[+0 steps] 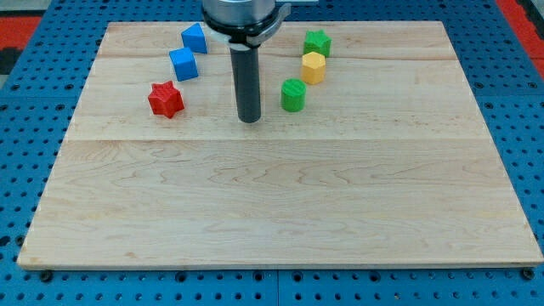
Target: Move the green circle up a bit
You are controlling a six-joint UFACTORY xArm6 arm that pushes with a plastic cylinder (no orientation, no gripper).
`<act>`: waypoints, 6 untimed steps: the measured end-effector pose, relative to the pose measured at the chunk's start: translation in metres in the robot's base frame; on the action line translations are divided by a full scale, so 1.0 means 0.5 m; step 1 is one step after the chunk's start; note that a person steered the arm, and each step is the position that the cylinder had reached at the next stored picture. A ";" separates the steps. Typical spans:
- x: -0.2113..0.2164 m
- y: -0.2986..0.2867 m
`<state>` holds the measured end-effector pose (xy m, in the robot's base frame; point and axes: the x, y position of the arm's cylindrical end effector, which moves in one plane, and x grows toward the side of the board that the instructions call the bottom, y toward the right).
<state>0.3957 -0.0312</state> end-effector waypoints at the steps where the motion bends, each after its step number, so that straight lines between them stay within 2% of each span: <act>1: -0.015 0.012; 2: -0.005 0.049; 3: 0.007 0.169; 5: 0.111 0.240; 6: 0.122 0.231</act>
